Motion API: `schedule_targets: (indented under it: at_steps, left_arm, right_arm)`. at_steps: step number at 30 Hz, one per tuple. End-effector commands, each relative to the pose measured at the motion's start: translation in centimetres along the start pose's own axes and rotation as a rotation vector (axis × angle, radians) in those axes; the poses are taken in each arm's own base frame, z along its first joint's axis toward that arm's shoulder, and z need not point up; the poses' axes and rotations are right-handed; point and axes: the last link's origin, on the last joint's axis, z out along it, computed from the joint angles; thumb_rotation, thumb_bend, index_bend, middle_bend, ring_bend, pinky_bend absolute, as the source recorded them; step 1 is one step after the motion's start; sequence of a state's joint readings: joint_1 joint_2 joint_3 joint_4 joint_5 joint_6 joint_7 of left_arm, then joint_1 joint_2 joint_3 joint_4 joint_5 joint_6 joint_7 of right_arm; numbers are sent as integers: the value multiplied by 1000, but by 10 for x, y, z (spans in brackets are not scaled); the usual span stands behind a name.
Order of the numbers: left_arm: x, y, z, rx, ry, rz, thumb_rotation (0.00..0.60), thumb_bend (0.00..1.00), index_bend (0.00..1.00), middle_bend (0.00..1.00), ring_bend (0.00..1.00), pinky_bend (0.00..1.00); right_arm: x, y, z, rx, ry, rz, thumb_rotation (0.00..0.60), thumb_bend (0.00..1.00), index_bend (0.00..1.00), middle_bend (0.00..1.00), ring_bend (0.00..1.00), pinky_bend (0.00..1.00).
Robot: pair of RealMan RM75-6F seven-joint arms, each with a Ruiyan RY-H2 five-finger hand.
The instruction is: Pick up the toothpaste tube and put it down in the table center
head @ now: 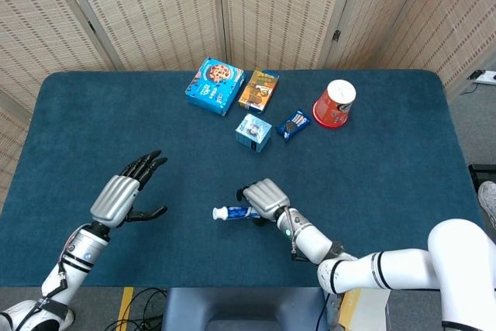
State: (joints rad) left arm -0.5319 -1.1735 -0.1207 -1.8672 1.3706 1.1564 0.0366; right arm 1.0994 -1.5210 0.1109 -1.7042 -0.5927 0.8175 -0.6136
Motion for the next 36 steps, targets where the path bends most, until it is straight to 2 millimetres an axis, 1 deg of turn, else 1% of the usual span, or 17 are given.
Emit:
schedule_targets:
  at_steps: [1,3,5,8,9,11,12,13,14,15,16,17,18,22,27,33,36]
  left_arm:
    - [2,-4,-2,11,7,4,1,0,0,19,36,156]
    - [4,-8,-3,23,14,13,1,0,0,19,36,156]
    - [7,-12,-4,32,25,23,2,0,0,19,36,156]
    - [13,-22,-6,47,55,58,4,0,1,19,36,155]
    - [15,-26,-7,54,64,69,20,0,6,19,37,155]
    - [19,-35,-10,82,79,84,108,0,24,19,40,155]
    - [22,-40,-11,102,88,91,181,0,35,19,43,155]
    - [24,-44,-13,117,95,102,279,0,46,19,46,155]
    - [26,-48,-14,134,101,119,343,0,53,19,47,155]
    - [29,-52,-16,152,108,137,453,0,62,19,48,155]
    - [33,-57,-19,172,118,164,519,0,68,19,48,155]
    - [35,-61,-21,189,126,180,577,0,72,19,48,155]
    - [38,-66,-25,212,135,187,599,0,75,19,48,155]
    - [47,-82,-40,281,166,228,600,0,79,21,48,155]
    - [52,-96,-65,347,202,249,600,0,79,23,48,155]
    - [48,-106,-97,404,239,268,600,0,79,31,48,155]
    - [45,-108,-112,427,250,270,600,0,79,31,48,155]
  right_arm:
    - [5,2,-5,-8,15,-4,600,200,47,174,179,359]
    - [12,6,-12,-11,50,5,600,195,6,140,153,342]
    - [19,13,-21,-17,82,8,600,195,0,135,149,341]
    - [29,30,-44,-45,148,2,600,206,1,168,150,341]
    - [32,36,-52,-55,166,-4,600,239,14,195,157,341]
    - [36,52,-72,-84,210,-20,600,322,72,235,188,341]
    - [38,61,-84,-102,234,-28,600,351,100,249,202,341]
    - [38,68,-93,-115,252,-33,600,377,127,265,217,341]
    - [39,74,-102,-128,270,-36,600,390,140,274,224,342]
    - [39,81,-112,-140,289,-38,600,404,158,281,231,342]
    - [38,89,-124,-155,313,-37,600,407,166,284,234,342]
    - [38,96,-133,-166,333,-34,600,407,172,286,236,342]
    - [37,103,-146,-178,360,-34,600,407,175,287,237,343]
    - [29,128,-185,-225,443,-59,600,355,176,287,237,342]
    - [11,150,-230,-280,526,-47,600,291,176,287,237,343]
    - [-17,170,-274,-353,561,-6,600,275,176,299,237,343]
    - [-33,177,-290,-402,565,24,600,269,178,302,236,343]
